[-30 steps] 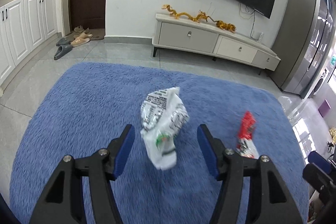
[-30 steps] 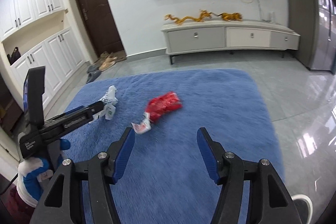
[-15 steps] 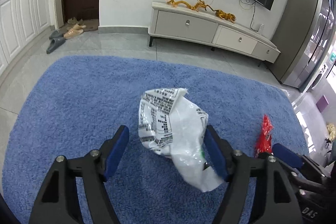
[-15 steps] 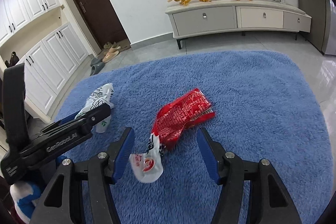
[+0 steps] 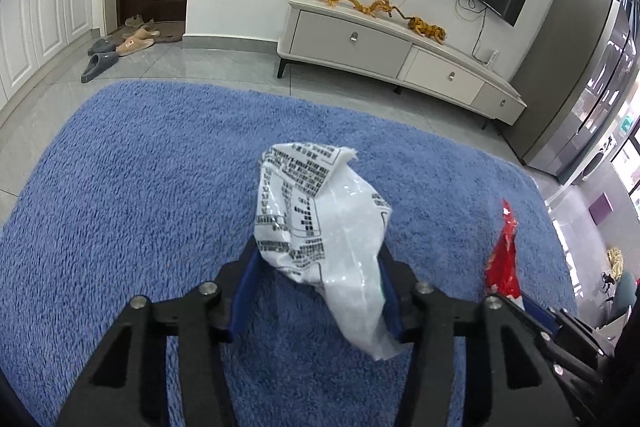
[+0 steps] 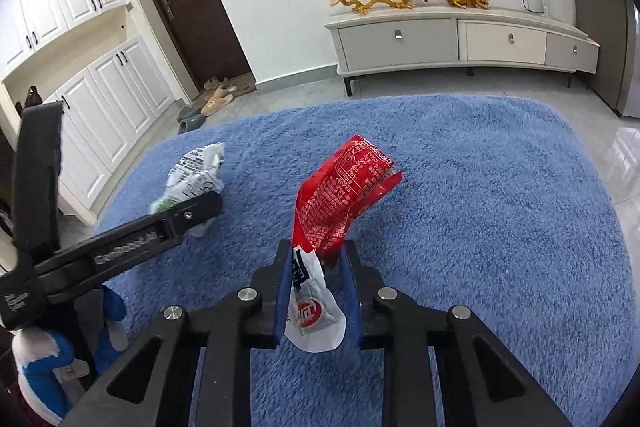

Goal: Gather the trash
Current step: 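Grasp the white printed bag with the left tool while the right grasps the red chip bag, then carry both items over the white bin and open both tools to drop them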

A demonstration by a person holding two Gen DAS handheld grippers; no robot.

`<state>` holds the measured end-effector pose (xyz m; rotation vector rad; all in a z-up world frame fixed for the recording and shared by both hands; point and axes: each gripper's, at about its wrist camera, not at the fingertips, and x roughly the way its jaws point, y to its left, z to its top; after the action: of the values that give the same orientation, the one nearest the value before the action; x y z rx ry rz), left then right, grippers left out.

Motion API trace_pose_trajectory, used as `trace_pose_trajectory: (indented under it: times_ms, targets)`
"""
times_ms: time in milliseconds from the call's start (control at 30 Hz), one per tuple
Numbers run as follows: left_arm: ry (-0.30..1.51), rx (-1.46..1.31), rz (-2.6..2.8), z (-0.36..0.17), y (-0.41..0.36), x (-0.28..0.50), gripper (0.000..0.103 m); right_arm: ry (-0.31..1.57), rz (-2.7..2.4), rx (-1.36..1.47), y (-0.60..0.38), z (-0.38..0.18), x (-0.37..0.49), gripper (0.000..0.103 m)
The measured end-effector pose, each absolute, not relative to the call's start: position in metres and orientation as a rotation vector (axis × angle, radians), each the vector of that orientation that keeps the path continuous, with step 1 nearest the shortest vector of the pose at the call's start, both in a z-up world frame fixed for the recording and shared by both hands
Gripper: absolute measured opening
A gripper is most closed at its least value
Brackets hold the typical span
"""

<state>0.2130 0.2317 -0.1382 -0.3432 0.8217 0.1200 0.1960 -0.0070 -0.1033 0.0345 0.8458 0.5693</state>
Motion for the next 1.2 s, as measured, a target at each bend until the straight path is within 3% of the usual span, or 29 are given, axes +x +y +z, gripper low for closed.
trace_pose_trajectory:
  times_ms: [367,1200]
  targets:
    - [0.798,-0.38,0.119,-0.131,0.221,0.172,0.036,0.801,0.574,0.024,-0.032,-0.081,0.151,0.021]
    - [0.647,-0.282,-0.136,-0.04,0.097,0.06,0.035,0.595,0.358,0.082,-0.16,-0.003,0.033,0.021]
